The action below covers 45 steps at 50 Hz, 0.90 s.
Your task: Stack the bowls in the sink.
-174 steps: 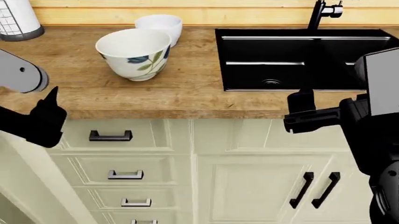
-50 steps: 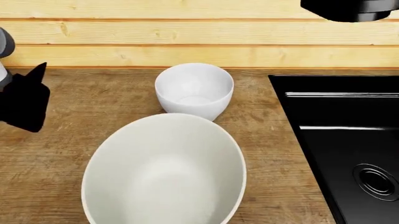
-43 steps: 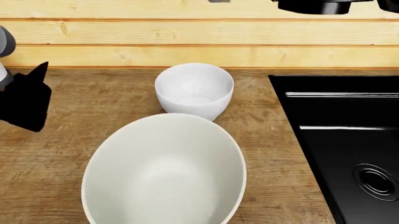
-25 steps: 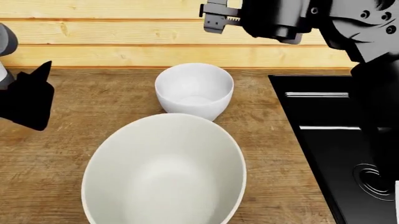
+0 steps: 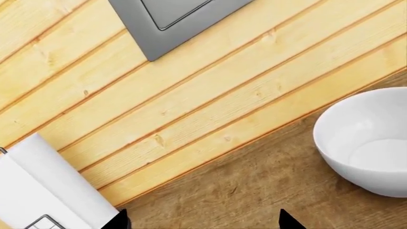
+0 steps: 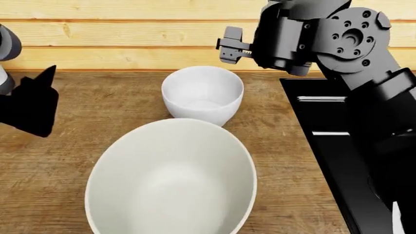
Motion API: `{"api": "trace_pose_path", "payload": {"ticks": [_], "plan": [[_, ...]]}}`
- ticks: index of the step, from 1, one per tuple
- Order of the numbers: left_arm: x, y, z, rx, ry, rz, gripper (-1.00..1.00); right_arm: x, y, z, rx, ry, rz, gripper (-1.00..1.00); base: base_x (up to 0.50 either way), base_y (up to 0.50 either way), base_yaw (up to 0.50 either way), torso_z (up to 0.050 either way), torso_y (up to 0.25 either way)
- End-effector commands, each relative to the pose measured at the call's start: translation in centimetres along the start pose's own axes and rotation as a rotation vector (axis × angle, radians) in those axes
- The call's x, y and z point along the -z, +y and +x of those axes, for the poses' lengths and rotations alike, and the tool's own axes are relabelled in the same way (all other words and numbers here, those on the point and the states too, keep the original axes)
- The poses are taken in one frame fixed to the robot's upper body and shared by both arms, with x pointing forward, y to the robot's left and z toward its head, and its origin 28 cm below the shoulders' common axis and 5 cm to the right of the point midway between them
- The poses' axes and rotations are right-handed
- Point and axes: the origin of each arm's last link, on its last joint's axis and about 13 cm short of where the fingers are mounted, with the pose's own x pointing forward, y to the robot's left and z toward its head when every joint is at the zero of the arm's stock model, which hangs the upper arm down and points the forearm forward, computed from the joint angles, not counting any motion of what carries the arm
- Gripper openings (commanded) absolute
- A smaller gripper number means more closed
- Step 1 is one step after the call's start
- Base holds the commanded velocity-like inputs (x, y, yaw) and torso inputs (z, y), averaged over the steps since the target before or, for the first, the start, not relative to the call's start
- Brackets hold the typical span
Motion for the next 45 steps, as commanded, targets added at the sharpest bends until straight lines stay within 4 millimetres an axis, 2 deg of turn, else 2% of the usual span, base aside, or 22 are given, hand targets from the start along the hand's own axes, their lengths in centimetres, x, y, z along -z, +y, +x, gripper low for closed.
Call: {"api": "trace_pose_path", "payload": {"ticks": [1,22,45], "plan": [[0.1,-0.1,0.1,0.003,0.002,-0.002,1.00,1.3,0.2,1.4,0.002,0.038,-0.019,1.00,0.00,0.00,0.00,0.000,0.000],[0.3,-0.3,0.4,0.011,0.007,-0.004,1.00,3.2,0.8,3.0,-0.008,0.092,-0.073,1.00,0.00,0.00,0.00,0.000,0.000],[0.5,-0.2,0.1,0.007,0.008,-0.007,1.00,4.7,1.3,3.9,-0.041,0.134,-0.106,1.00,0.00,0.00,0.00,0.000,0.000]]}}
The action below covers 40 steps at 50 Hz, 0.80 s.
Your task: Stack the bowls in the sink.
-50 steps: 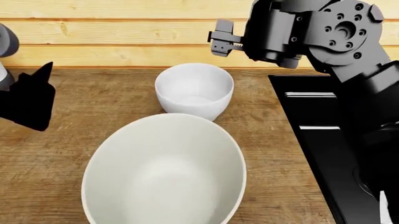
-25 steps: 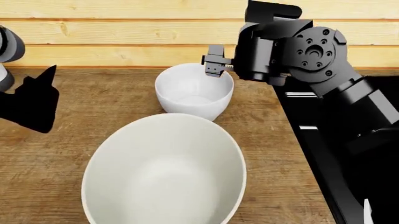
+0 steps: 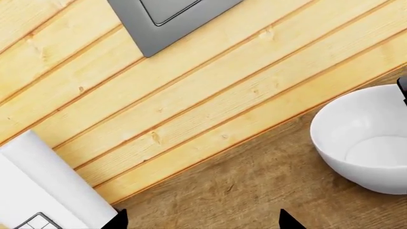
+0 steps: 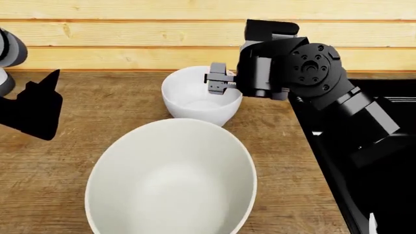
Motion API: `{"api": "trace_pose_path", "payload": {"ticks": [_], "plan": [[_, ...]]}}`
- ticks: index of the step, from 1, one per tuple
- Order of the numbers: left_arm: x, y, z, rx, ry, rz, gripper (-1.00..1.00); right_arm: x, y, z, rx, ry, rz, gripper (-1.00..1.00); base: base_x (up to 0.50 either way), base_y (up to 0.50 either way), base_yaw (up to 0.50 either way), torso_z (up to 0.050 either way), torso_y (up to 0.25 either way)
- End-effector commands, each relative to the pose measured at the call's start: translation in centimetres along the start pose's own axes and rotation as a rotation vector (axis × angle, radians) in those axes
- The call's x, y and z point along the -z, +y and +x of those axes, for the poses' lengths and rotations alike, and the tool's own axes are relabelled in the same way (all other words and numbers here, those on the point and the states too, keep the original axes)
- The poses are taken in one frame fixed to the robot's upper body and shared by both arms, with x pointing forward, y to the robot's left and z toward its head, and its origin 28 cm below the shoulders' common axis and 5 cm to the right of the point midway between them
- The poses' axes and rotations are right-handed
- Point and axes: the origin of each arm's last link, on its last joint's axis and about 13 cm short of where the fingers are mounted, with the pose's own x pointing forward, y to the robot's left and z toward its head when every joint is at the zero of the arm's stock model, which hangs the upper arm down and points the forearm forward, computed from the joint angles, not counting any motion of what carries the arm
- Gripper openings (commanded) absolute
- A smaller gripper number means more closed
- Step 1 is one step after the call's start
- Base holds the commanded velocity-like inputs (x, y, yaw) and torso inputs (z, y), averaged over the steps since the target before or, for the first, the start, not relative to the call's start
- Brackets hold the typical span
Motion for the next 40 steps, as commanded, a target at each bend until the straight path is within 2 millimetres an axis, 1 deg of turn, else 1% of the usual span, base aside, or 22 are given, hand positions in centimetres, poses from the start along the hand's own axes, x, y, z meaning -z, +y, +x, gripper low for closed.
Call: {"api": "trace_pose_path", "payload": {"ticks": [1,18,40], "plan": [[0.1,0.0,-0.1,-0.001,0.001,-0.001,1.00,0.7,0.3,0.7,-0.009,0.020,-0.012,1.00,0.00,0.00,0.00,0.000,0.000],[0.1,0.0,0.0,0.002,0.000,-0.004,1.00,1.6,0.5,1.8,-0.026,0.043,-0.030,1.00,0.00,0.00,0.00,0.000,0.000],[0.1,-0.1,0.0,0.003,0.000,-0.004,1.00,2.1,0.4,2.4,-0.018,0.043,-0.032,1.00,0.00,0.00,0.00,0.000,0.000]]}}
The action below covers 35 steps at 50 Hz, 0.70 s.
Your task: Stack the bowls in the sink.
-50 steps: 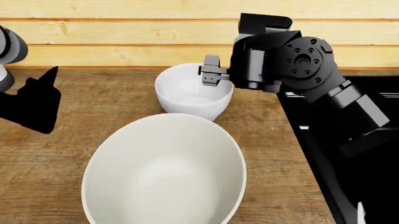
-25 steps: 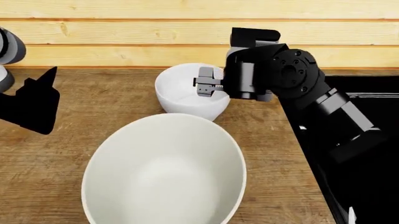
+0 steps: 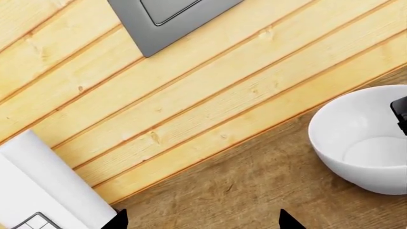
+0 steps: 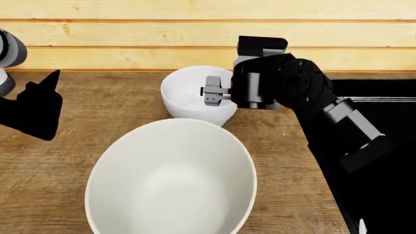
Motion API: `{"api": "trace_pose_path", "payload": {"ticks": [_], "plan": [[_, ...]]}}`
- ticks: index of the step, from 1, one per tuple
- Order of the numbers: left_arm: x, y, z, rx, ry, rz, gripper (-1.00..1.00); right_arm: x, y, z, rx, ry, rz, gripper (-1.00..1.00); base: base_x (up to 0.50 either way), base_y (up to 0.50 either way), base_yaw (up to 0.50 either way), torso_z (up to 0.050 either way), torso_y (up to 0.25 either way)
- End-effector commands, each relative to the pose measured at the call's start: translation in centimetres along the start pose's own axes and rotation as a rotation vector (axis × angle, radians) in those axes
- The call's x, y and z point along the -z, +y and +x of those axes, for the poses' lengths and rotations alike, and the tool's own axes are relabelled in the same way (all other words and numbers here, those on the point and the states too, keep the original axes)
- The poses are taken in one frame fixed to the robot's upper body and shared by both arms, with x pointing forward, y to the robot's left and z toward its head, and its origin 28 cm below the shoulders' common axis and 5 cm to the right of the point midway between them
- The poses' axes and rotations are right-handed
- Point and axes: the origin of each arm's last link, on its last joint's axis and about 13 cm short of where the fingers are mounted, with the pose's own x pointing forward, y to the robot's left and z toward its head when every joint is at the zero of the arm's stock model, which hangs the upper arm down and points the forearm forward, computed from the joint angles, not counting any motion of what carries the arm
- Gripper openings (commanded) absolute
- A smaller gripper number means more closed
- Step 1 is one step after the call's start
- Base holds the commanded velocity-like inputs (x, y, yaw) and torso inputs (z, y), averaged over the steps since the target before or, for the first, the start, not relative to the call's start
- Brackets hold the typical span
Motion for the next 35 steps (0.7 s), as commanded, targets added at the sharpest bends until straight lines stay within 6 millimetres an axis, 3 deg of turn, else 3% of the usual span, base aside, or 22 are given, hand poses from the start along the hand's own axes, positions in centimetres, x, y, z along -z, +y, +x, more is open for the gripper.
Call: {"api": "trace_pose_path", "payload": {"ticks": [1,5,6,21,35], "plan": [[0.1,-0.1,0.0,0.001,0.001,0.000,1.00,0.4,0.0,0.4,0.002,0.008,-0.003,1.00,0.00,0.00,0.00,0.000,0.000],[0.1,0.0,0.0,0.001,0.002,0.000,1.00,0.6,0.1,0.5,-0.002,0.013,-0.011,1.00,0.00,0.00,0.00,0.000,0.000],[0.0,0.0,0.0,0.001,0.001,0.000,1.00,0.6,0.1,0.5,-0.003,0.012,-0.016,-1.00,0.00,0.00,0.00,0.000,0.000],[0.2,0.0,0.0,0.001,0.000,-0.004,1.00,-0.6,-0.4,-0.6,0.003,-0.056,0.000,-1.00,0.00,0.00,0.00,0.000,0.000],[0.0,0.0,0.0,0.001,-0.006,-0.006,1.00,-4.3,-2.5,-4.8,0.063,-0.304,0.152,-1.00,0.00,0.00,0.00,0.000,0.000]]}}
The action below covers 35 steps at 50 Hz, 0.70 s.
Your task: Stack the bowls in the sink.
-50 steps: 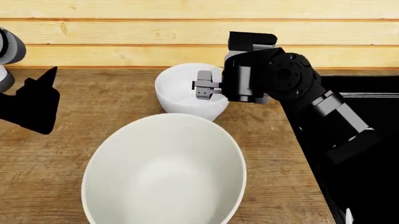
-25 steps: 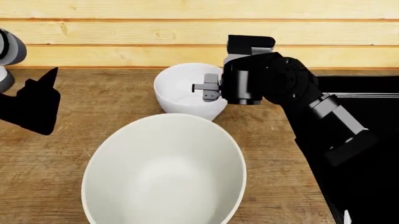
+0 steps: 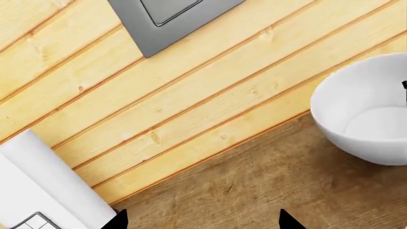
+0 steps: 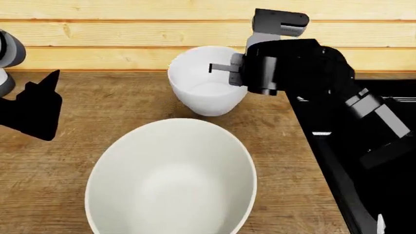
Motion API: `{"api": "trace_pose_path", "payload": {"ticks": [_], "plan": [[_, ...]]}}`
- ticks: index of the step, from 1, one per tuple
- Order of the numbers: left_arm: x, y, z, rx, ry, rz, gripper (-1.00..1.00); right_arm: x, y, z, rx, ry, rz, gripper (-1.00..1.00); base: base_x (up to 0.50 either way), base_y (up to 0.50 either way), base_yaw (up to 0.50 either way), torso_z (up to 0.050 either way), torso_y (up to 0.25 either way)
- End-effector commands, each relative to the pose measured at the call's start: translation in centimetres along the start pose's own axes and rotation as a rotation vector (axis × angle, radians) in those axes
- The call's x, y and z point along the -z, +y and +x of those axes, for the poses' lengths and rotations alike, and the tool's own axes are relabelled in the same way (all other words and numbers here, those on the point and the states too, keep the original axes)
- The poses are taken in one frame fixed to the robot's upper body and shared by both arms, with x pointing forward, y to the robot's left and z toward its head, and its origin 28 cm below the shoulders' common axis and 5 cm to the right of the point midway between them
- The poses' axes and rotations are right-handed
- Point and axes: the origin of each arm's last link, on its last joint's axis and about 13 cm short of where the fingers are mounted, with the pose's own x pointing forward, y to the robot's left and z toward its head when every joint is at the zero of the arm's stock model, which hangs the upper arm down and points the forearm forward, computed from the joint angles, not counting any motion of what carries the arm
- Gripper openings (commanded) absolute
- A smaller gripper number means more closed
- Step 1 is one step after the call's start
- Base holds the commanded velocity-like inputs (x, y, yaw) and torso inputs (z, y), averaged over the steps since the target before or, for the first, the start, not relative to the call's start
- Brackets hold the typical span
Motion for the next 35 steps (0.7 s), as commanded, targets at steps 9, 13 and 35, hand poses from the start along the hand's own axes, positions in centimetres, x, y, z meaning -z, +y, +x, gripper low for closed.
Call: {"api": "trace_pose_path", "payload": {"ticks": [9,13,35], "plan": [[0.0,0.1,-0.3,-0.005,-0.010,-0.012,1.00,-4.2,-2.5,-4.4,0.072,-0.250,0.148,-1.00,0.00,0.00,0.00,0.000,0.000],[-0.1,0.0,-0.5,0.011,-0.011,-0.033,1.00,-5.1,-3.2,-5.9,0.071,-0.294,0.184,-1.00,0.00,0.00,0.00,0.000,0.000],[-4.5,-0.6,-0.3,0.311,0.143,-0.204,1.00,-6.1,-4.7,-8.2,0.116,-0.346,0.154,-1.00,0.00,0.00,0.00,0.000,0.000]]}}
